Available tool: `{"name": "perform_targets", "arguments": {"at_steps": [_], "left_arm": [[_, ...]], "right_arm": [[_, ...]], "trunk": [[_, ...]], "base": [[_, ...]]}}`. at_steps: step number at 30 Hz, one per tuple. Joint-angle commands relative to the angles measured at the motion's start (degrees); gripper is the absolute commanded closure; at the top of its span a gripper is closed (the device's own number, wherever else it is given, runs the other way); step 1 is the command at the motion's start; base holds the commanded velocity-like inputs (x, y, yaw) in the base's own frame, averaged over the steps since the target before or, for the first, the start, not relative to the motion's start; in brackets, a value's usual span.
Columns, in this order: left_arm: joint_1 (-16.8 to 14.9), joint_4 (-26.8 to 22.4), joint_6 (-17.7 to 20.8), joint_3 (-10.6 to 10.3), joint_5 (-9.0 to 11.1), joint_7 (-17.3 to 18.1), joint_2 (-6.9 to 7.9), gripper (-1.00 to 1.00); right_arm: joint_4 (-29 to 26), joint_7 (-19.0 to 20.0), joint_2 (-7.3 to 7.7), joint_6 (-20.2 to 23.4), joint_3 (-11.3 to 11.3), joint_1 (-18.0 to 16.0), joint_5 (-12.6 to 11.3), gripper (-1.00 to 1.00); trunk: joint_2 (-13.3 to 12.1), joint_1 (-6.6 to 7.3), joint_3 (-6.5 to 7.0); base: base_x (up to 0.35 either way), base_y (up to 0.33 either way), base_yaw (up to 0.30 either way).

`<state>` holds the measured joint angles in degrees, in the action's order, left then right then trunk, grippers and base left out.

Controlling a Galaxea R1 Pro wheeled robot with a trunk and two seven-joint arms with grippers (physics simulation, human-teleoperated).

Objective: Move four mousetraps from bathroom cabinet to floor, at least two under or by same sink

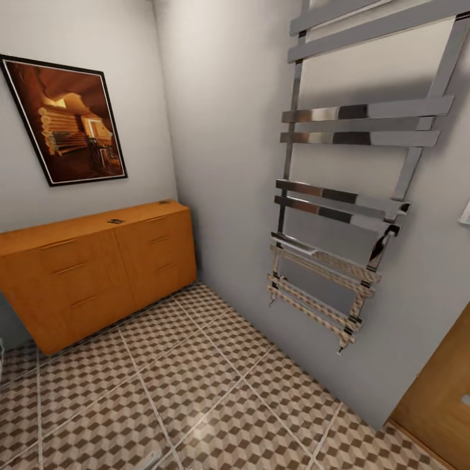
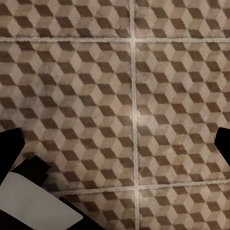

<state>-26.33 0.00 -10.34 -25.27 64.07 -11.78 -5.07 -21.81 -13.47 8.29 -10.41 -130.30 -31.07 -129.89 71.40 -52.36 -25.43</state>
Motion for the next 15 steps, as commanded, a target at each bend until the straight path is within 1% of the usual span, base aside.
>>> {"name": "perform_targets", "arguments": {"at_steps": [1,15], "left_arm": [[-0.04,0.00,-0.11,-0.48,0.35,-0.26,-0.03,-1.00],[-0.04,0.00,-0.11,-0.48,0.35,-0.26,-0.03,-1.00]], "right_arm": [[-0.25,-0.19,0.02,-0.49,-0.48,-0.12,-0.48,-1.00],[-0.28,-0.38,0.04,-0.41,-0.48,-0.12,-0.46,-1.00]], "trunk": [[0.04,0.00,-0.06],[0.04,0.00,-0.06]], "base": [[0.000,0.000,0.292],[0.000,0.000,0.291]]}}
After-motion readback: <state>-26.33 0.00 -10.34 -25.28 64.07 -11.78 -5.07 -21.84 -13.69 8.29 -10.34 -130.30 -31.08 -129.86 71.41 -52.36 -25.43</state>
